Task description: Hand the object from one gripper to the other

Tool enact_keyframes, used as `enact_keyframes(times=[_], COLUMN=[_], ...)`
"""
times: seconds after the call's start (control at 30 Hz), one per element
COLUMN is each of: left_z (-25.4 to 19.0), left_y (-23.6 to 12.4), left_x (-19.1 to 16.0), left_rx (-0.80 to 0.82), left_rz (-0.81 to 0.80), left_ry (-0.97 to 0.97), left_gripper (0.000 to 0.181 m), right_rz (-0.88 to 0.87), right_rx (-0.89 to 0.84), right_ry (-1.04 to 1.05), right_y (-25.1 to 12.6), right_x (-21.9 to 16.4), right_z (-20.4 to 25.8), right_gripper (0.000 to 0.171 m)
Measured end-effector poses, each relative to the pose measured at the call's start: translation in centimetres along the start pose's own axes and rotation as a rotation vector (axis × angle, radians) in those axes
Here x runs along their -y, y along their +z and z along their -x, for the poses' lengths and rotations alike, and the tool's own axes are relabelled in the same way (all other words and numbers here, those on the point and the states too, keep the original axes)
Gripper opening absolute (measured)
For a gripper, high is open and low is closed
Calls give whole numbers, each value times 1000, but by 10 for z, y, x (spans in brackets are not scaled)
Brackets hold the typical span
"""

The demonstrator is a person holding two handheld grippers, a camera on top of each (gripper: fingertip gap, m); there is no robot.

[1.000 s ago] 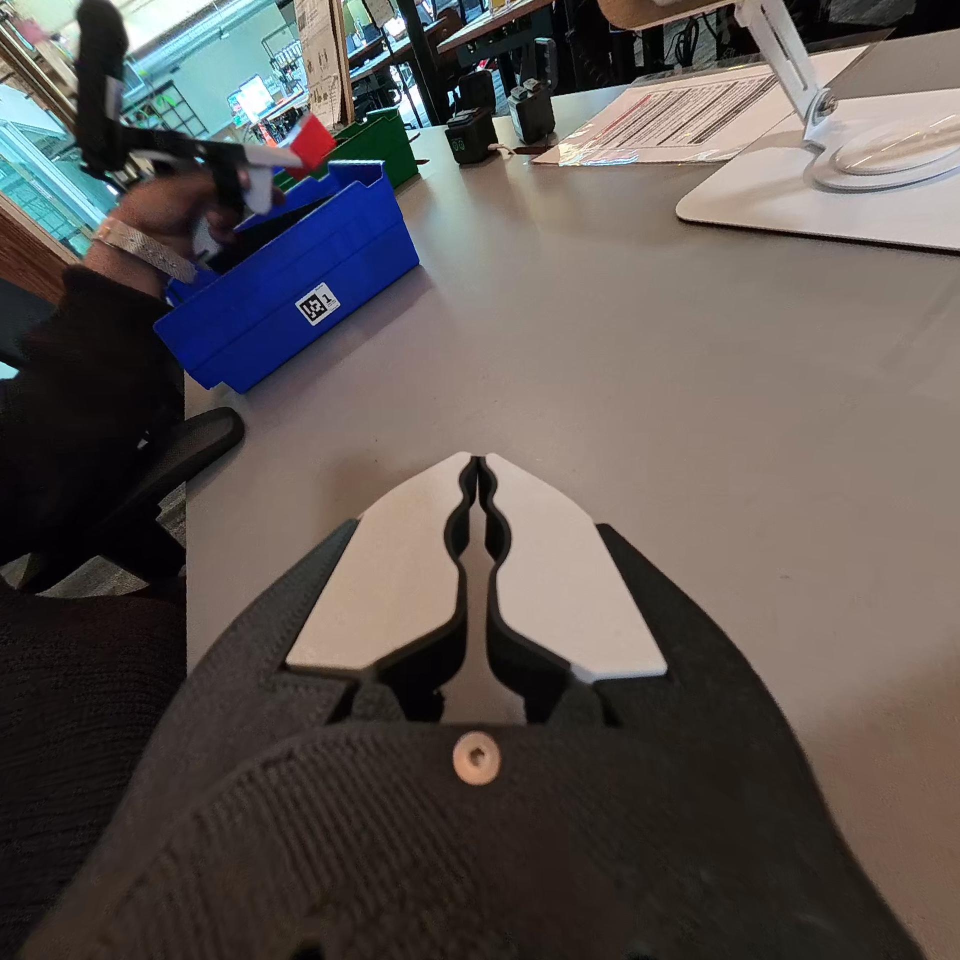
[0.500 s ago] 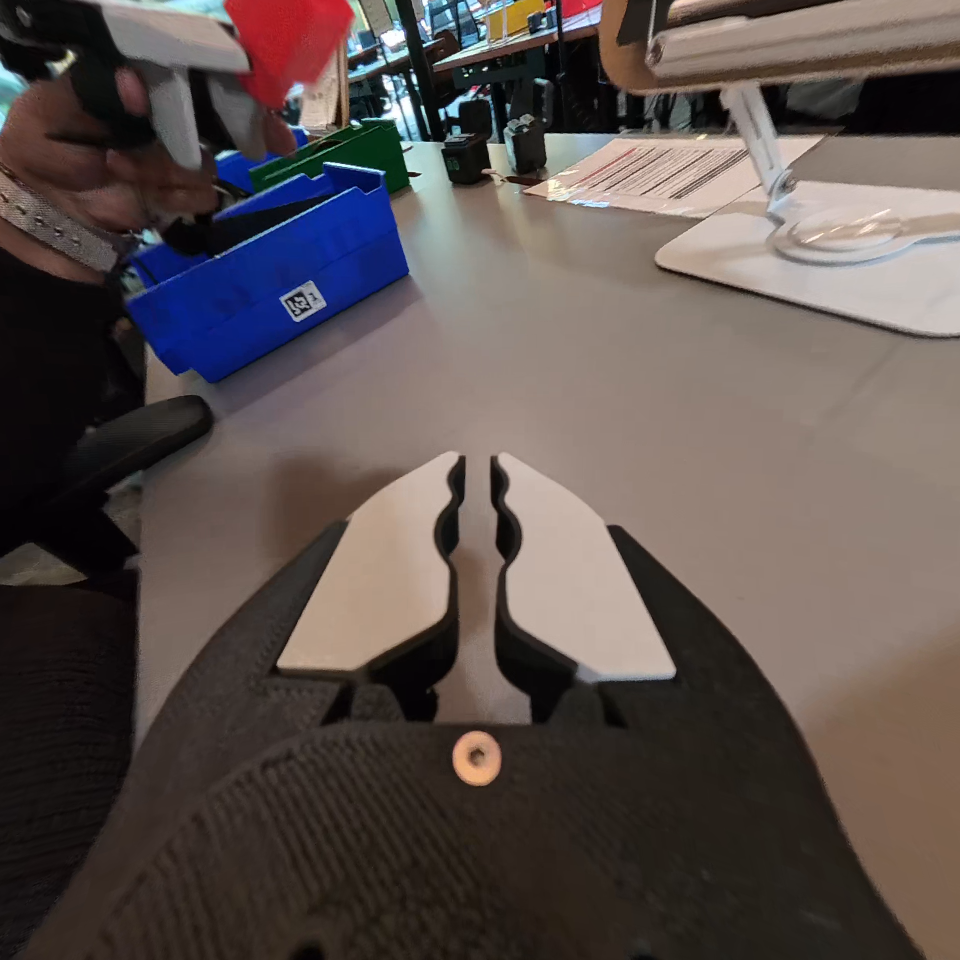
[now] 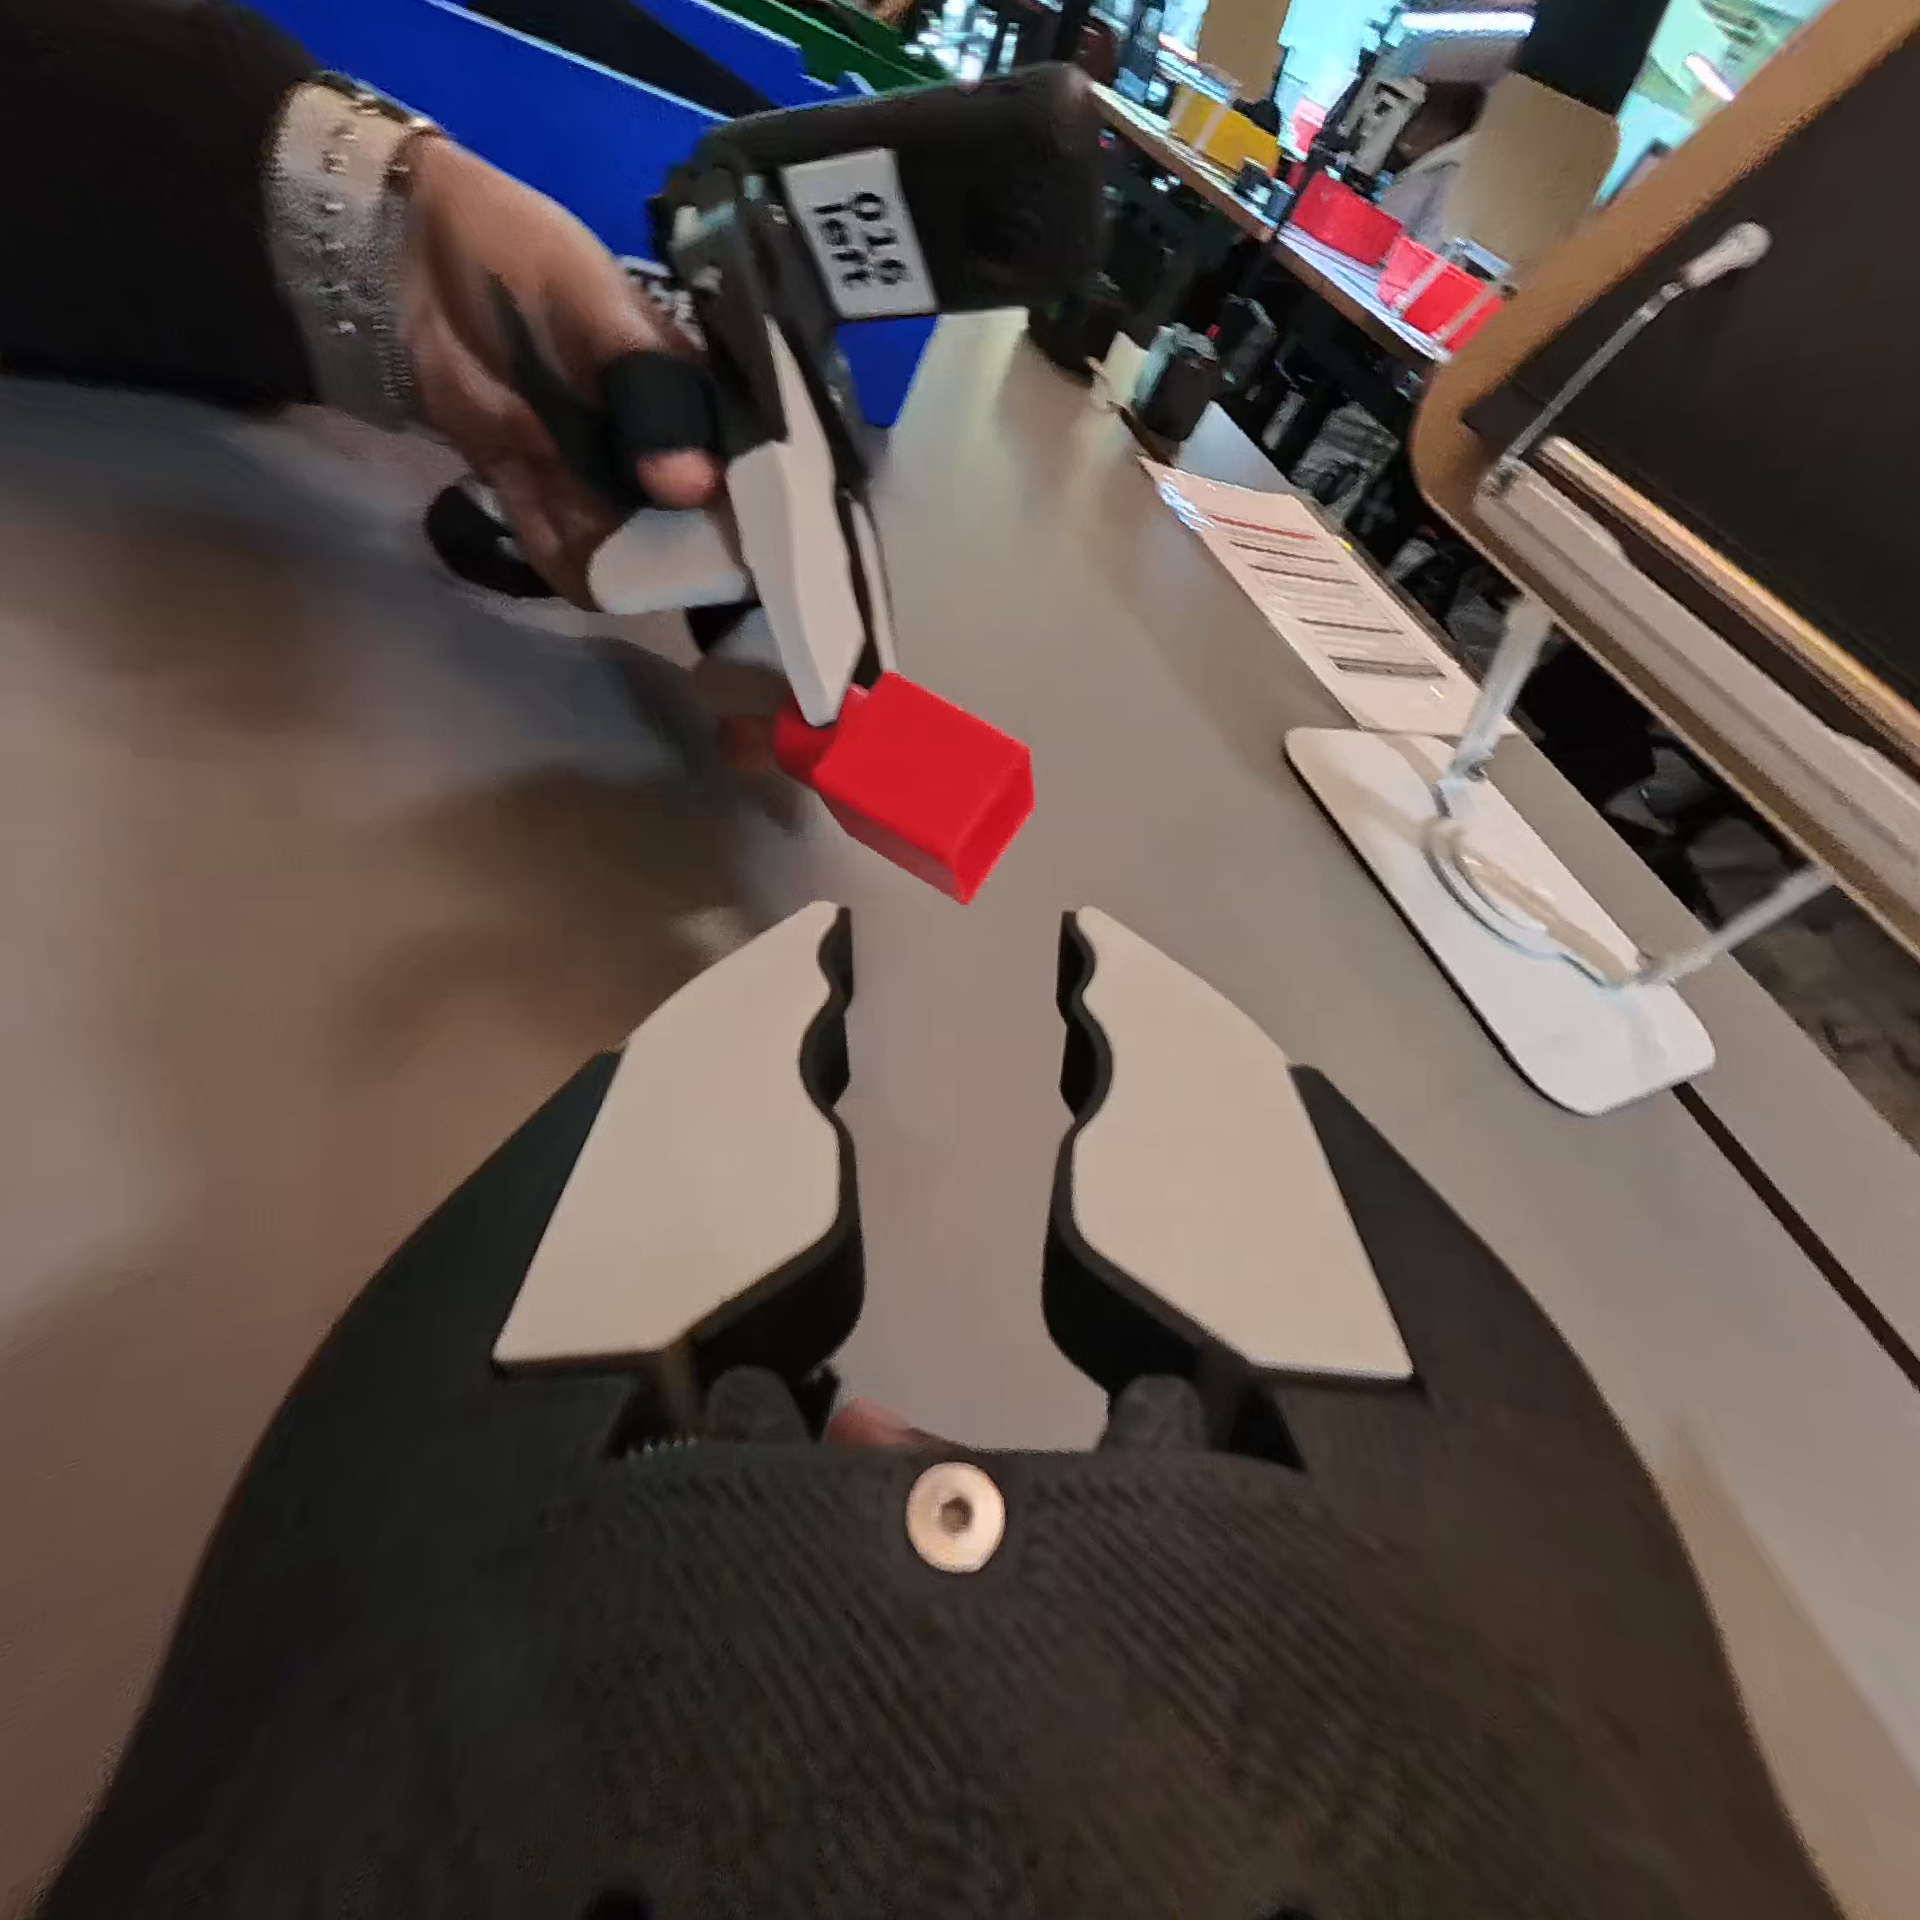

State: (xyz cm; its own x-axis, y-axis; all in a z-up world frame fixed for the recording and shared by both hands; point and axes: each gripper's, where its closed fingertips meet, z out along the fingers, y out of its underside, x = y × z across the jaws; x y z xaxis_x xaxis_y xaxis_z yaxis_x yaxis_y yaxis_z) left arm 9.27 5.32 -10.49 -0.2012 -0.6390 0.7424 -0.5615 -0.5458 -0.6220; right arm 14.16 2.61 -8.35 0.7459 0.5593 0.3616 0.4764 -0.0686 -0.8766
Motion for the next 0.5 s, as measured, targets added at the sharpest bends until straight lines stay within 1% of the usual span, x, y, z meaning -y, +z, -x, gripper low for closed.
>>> enact_keyframes(times=[0.1,0.17,0.27,0.47,0.5], left_z=[1,4,4,-4,-6], left_y=[6,11,15,22,23], left_x=[-14,-28,-42,-53,-54], left_rx=[13,29,62,42,33], left_rz=[82,166,257,319,322], left_ry=[17,12,45,59,60], left_gripper=[30,30,31,30,31], right_rz=[15,29,80,207,232], right_rx=[36,41,75,87,78], right_ry=[-88,-158,-249,-454,-486], right_y=[5,9,14,26,27], right_x=[3,3,-2,-18,-22], right_z=[16,23,38,59,59], right_gripper=[42,46,47,48,45])
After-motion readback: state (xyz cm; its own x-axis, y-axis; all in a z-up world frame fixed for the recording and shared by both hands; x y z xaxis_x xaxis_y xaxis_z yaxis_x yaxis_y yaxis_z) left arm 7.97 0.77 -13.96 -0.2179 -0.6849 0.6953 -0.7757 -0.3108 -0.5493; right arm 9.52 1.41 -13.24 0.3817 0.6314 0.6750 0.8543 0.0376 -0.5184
